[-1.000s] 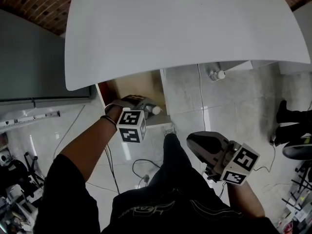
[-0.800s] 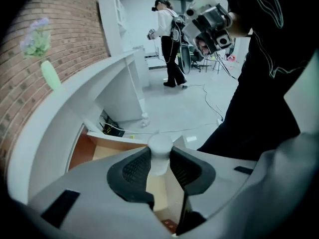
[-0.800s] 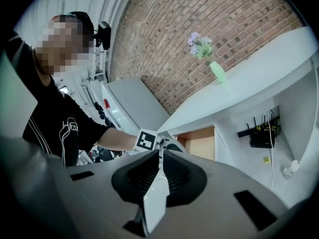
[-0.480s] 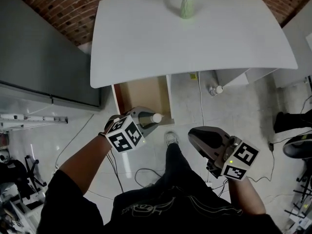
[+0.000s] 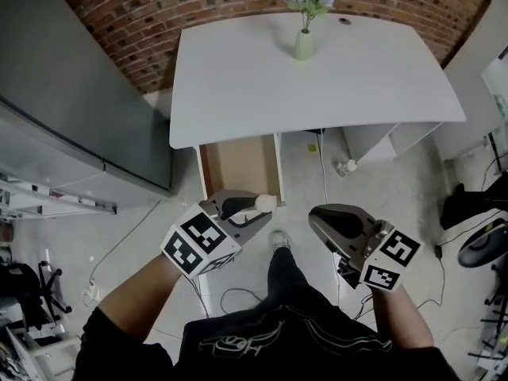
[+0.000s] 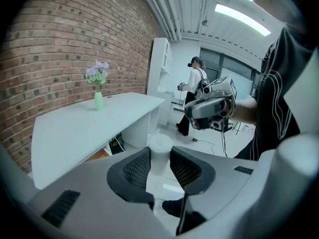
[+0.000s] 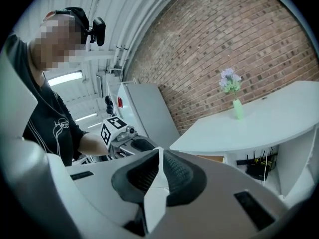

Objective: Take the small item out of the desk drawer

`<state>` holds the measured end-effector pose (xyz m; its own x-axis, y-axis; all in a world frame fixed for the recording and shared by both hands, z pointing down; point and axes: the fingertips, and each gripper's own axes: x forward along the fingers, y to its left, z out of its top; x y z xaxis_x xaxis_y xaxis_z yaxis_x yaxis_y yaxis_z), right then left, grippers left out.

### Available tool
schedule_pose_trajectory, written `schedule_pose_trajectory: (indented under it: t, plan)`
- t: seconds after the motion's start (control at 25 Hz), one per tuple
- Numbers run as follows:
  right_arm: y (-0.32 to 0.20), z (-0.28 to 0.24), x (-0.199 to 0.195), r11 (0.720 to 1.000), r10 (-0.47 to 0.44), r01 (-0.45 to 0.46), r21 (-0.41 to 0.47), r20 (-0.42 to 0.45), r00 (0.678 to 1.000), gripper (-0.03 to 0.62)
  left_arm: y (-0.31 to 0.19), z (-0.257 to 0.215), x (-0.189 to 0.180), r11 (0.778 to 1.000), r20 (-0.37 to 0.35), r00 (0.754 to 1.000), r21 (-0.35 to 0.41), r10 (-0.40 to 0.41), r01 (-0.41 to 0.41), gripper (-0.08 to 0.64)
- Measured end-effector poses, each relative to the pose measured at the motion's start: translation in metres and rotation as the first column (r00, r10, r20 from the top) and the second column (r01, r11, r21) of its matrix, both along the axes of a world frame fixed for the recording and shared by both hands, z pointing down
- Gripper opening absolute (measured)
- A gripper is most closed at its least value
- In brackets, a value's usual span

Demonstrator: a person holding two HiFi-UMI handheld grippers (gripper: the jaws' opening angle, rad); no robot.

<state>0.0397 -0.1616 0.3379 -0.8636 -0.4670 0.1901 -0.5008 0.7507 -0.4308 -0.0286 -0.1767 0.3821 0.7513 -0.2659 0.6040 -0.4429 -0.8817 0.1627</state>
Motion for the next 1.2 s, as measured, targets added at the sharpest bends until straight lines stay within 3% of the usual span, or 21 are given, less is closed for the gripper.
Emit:
schedule_pose_trajectory:
  t: [0.28,0.52,0.88,1.2]
  plan:
    - [0.032,-0.050,-0.011,0.997,0.026,-0.026,0.077,-0.008,1.000,0.055,0.047,-0.069,-0.011,0.990,-0.103,0.985,0.006,-0.142,0.143,0.137]
    - [0.063,-0.078,-0.021,0.994,0.031,-0.029,0.106,-0.017,0.999,0.055,0.083,-0.114,-0.019,0.968,-0.222,0.943,-0.020,-0.248,0.250,0.137]
    - [0.107,-0.091,-0.041,0.993,0.004,-0.003,0.121,-0.007,1.000,0.055,0.133,-0.143,-0.027,0.946,-0.364,0.874,-0.081,-0.321,0.314,0.137]
    - [0.123,-0.112,-0.045,0.989,0.007,-0.006,0.149,-0.004,1.000,0.055,0.148,-0.157,-0.035,0.933,-0.380,0.857,-0.046,-0.347,0.357,0.137]
